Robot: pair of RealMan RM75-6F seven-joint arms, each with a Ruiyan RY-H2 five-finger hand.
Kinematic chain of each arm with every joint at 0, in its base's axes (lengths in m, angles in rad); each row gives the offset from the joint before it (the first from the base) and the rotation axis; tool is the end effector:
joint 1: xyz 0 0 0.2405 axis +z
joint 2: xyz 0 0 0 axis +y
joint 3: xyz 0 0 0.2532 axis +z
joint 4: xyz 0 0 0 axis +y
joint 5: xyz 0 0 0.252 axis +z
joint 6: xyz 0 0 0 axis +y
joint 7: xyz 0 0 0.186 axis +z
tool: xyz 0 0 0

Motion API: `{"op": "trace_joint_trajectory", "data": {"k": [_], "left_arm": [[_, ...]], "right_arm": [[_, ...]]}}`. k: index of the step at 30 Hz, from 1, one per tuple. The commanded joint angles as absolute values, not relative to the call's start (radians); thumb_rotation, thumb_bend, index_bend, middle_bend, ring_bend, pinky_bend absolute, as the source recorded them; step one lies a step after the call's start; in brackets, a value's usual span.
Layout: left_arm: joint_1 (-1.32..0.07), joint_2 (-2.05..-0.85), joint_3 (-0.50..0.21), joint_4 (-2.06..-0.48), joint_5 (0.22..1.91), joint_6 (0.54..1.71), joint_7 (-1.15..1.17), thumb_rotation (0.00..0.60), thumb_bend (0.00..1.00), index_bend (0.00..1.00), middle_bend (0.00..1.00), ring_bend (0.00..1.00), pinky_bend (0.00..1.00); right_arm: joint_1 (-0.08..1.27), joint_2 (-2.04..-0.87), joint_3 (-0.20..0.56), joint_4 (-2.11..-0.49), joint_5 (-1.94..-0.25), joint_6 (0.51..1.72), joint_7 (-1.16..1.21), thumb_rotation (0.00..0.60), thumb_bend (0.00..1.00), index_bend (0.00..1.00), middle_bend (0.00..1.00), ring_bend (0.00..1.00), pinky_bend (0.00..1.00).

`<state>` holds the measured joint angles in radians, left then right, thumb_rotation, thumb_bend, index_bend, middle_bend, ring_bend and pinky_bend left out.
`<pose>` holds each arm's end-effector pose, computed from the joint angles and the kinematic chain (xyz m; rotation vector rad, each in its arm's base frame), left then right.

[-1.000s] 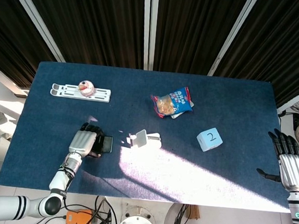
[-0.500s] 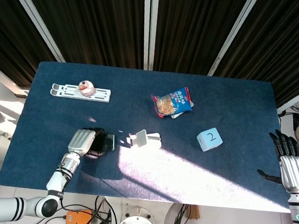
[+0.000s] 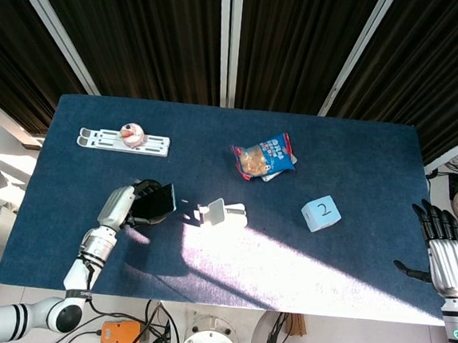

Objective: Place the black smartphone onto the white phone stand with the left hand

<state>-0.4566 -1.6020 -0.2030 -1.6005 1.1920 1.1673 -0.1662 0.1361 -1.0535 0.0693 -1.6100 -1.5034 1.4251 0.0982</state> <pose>-0.1695 0.3301 -0.0569 -1.3103 -1.5714 -1.3554 -0.3221 -0.2485 0.1353 1.4218 -0.9236 0.9479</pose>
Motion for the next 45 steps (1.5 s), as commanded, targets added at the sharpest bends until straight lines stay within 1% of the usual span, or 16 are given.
{"op": "trace_joint_trajectory", "data": {"k": [1,6,10,13,18,23,27,32,45], "left_arm": [[-0.458,-1.664,-0.252,-1.627,1.207,1.199,-0.226,0.6,0.23,0.52,0.56,0.42,0.43],[-0.489,-1.758,-0.29,-1.622,1.22,1.225,-0.246,0.6,0.23,0.52,0.56,0.39,0.43],[-0.514,-1.838,-0.296,-1.593,1.239,1.243,-0.238,0.6,0.23,0.52,0.53,0.37,0.42],[-0.533,-1.899,-0.293,-1.544,1.256,1.256,-0.221,0.6,0.23,0.52,0.51,0.34,0.36],[-0.549,-2.009,-0.313,-1.471,1.245,1.282,-0.232,0.6,0.23,0.51,0.51,0.33,0.35],[-0.562,-2.093,-0.329,-1.387,1.248,1.303,-0.252,0.6,0.23,0.51,0.5,0.32,0.35],[-0.568,-2.138,-0.336,-1.328,1.251,1.306,-0.275,0.6,0.23,0.5,0.48,0.31,0.34],[-0.57,-2.179,-0.333,-1.252,1.287,1.331,-0.318,0.6,0.23,0.5,0.48,0.31,0.34],[-0.573,-2.234,-0.322,-1.119,1.33,1.332,-0.409,0.6,0.23,0.5,0.48,0.31,0.33]], "right_arm": [[0.134,-1.054,0.068,-1.608,-1.502,1.427,0.1,0.6,0.11,0.0,0.0,0.0,0.04],[0.126,-1.053,0.067,-1.603,-1.496,1.431,0.105,0.6,0.11,0.0,0.0,0.0,0.04],[0.124,-1.054,0.066,-1.598,-1.493,1.43,0.109,0.6,0.11,0.0,0.0,0.0,0.04],[0.124,-1.057,0.065,-1.593,-1.49,1.424,0.112,0.6,0.11,0.0,0.0,0.0,0.04],[0.127,-1.061,0.066,-1.586,-1.485,1.415,0.116,0.6,0.11,0.0,0.0,0.0,0.04],[0.13,-1.063,0.067,-1.578,-1.482,1.408,0.122,0.6,0.11,0.0,0.0,0.0,0.04],[0.131,-1.065,0.068,-1.572,-1.478,1.402,0.126,0.6,0.11,0.0,0.0,0.0,0.04],[0.13,-1.065,0.068,-1.565,-1.474,1.4,0.132,0.6,0.11,0.0,0.0,0.0,0.04],[0.126,-1.067,0.068,-1.564,-1.471,1.401,0.13,0.6,0.11,0.0,0.0,0.0,0.04]]}}
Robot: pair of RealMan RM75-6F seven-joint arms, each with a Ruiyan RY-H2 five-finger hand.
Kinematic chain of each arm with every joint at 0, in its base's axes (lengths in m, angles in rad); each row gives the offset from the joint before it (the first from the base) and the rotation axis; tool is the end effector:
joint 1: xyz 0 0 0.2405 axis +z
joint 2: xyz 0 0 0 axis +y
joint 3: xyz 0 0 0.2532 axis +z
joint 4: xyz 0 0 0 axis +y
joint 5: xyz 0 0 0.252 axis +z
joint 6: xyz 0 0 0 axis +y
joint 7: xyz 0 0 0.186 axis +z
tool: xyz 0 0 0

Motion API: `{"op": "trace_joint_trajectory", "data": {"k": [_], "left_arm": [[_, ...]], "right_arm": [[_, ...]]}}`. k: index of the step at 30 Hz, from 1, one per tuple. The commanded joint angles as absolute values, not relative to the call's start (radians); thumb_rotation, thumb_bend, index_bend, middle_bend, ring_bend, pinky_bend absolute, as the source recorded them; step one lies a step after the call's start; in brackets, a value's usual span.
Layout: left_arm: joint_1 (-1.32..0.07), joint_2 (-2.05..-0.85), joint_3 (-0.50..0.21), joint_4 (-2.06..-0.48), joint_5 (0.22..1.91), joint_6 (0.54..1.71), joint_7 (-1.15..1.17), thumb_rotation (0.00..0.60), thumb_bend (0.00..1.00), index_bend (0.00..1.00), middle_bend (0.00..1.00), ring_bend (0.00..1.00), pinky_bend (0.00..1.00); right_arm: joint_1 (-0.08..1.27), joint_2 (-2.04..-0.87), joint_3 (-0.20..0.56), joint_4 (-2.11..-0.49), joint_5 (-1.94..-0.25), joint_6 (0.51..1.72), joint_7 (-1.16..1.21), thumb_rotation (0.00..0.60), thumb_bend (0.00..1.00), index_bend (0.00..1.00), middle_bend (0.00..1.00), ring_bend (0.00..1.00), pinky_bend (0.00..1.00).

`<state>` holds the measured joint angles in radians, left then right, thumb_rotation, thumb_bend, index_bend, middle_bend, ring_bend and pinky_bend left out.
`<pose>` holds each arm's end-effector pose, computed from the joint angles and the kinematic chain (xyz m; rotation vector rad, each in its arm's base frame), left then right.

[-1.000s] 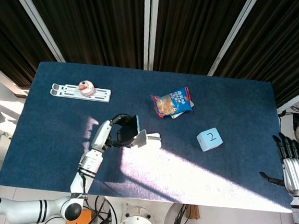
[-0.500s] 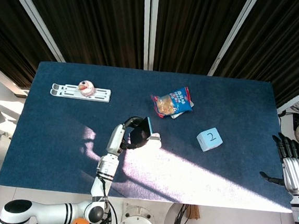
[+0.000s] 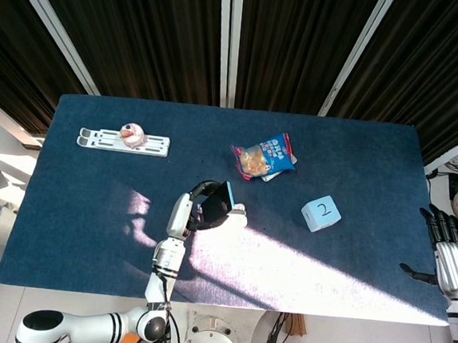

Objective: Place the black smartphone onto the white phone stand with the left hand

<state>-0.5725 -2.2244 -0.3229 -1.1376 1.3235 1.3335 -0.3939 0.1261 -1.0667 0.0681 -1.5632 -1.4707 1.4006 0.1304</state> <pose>-0.0529 0.3262 -0.1573 -1.0177 -1.6990 -1.7935 -0.3419 -0.2462 0.1360 1.3906 -0.9611 0.9082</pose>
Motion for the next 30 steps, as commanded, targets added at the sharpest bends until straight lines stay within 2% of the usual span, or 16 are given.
{"op": "trace_joint_trajectory", "data": {"k": [1,10,17,24,27,30], "left_arm": [[-0.573,-2.237,-0.322,-1.112,1.332,1.332,-0.414,0.6,0.23,0.5,0.48,0.31,0.33],[-0.571,-2.253,-0.32,-1.067,1.338,1.321,-0.438,0.6,0.21,0.48,0.48,0.31,0.33],[-0.571,-2.258,-0.315,-1.052,1.346,1.314,-0.439,0.6,0.18,0.45,0.46,0.28,0.29],[-0.572,-2.254,-0.304,-1.05,1.362,1.309,-0.429,0.6,0.11,0.15,0.2,0.07,0.16],[-0.574,-2.252,-0.304,-1.055,1.365,1.308,-0.423,0.6,0.1,0.09,0.12,0.01,0.12],[-0.575,-2.248,-0.302,-1.059,1.372,1.309,-0.416,0.6,0.1,0.03,0.06,0.0,0.08]], "right_arm": [[0.126,-1.067,0.068,-1.564,-1.471,1.401,0.129,0.6,0.11,0.0,0.0,0.0,0.04],[0.126,-1.067,0.069,-1.568,-1.471,1.401,0.126,0.6,0.11,0.0,0.0,0.0,0.04],[0.124,-1.068,0.069,-1.566,-1.468,1.4,0.129,0.6,0.11,0.0,0.0,0.0,0.04],[0.125,-1.071,0.07,-1.557,-1.469,1.399,0.137,0.6,0.11,0.0,0.0,0.0,0.04],[0.126,-1.072,0.071,-1.555,-1.469,1.398,0.14,0.6,0.11,0.0,0.0,0.0,0.04],[0.125,-1.072,0.071,-1.553,-1.47,1.4,0.143,0.6,0.11,0.0,0.0,0.0,0.04]]}}
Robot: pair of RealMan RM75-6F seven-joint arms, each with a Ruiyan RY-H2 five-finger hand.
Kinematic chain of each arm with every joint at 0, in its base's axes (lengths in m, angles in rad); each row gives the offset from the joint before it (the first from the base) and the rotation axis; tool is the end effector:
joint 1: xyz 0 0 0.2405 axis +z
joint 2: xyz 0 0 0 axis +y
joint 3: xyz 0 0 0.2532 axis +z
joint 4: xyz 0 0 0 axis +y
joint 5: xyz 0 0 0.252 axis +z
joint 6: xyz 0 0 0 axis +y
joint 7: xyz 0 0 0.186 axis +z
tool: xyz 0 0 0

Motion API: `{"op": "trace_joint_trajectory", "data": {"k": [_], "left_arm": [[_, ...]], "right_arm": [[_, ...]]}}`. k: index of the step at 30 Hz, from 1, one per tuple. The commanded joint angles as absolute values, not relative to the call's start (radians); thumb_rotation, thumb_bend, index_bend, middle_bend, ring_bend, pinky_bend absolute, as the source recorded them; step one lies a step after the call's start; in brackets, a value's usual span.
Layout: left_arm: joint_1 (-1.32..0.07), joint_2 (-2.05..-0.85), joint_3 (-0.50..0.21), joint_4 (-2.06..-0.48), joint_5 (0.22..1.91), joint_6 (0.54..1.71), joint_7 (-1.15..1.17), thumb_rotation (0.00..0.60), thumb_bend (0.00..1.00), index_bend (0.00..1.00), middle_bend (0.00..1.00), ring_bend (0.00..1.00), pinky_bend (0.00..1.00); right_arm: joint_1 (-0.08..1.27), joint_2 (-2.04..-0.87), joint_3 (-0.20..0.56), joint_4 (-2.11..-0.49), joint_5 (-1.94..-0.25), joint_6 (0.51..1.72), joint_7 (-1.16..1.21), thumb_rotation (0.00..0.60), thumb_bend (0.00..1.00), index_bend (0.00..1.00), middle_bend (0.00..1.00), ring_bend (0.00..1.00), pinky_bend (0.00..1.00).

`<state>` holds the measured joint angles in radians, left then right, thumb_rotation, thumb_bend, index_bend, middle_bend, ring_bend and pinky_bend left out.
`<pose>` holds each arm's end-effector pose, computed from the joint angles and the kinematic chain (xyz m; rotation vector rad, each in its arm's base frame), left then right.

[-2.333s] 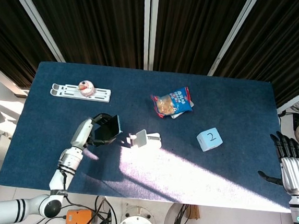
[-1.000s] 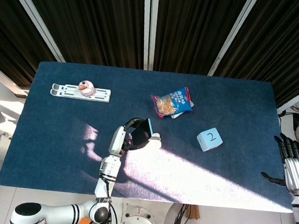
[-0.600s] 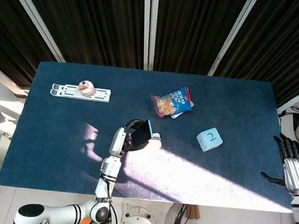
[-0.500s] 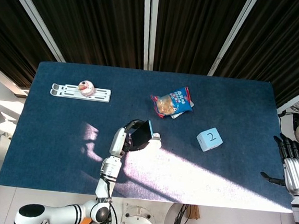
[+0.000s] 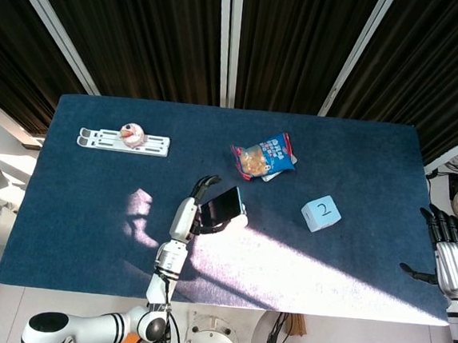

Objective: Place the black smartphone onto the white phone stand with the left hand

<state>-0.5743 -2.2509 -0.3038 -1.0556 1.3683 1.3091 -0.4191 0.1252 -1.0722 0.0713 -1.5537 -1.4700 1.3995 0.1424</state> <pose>-0.0567 0.3235 -0.1711 -1.0991 -1.6759 -1.7724 -0.3436 -0.2469 0.1359 1.3842 -0.9667 0.9148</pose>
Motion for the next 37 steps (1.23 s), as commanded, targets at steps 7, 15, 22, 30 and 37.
{"op": "trace_joint_trajectory", "data": {"k": [7,15,22,30,37], "left_arm": [[-0.57,-2.194,-0.251,-1.079,1.434,1.333,-0.365,0.6,0.08,0.0,0.0,0.0,0.01],[-0.488,-1.91,-0.183,-1.31,1.444,1.335,-0.222,0.6,0.08,0.0,0.0,0.0,0.0],[-0.363,-1.591,-0.14,-1.527,1.357,1.365,-0.04,0.6,0.09,0.07,0.08,0.0,0.0],[-0.23,-1.334,-0.074,-1.62,1.272,1.435,0.162,0.6,0.11,0.16,0.14,0.02,0.0],[-0.12,-1.257,-0.018,-1.613,1.314,1.529,0.091,0.6,0.11,0.16,0.14,0.02,0.0]], "right_arm": [[0.12,-1.074,0.071,-1.544,-1.471,1.408,0.156,0.6,0.11,0.0,0.0,0.0,0.04],[0.109,-1.074,0.069,-1.531,-1.475,1.421,0.175,0.6,0.11,0.0,0.0,0.0,0.04],[0.101,-1.076,0.066,-1.523,-1.48,1.431,0.195,0.6,0.11,0.0,0.0,0.0,0.04],[0.108,-1.079,0.063,-1.516,-1.503,1.429,0.225,0.6,0.11,0.0,0.0,0.0,0.04],[0.115,-1.09,0.063,-1.519,-1.526,1.441,0.21,0.6,0.11,0.0,0.0,0.0,0.04]]}}
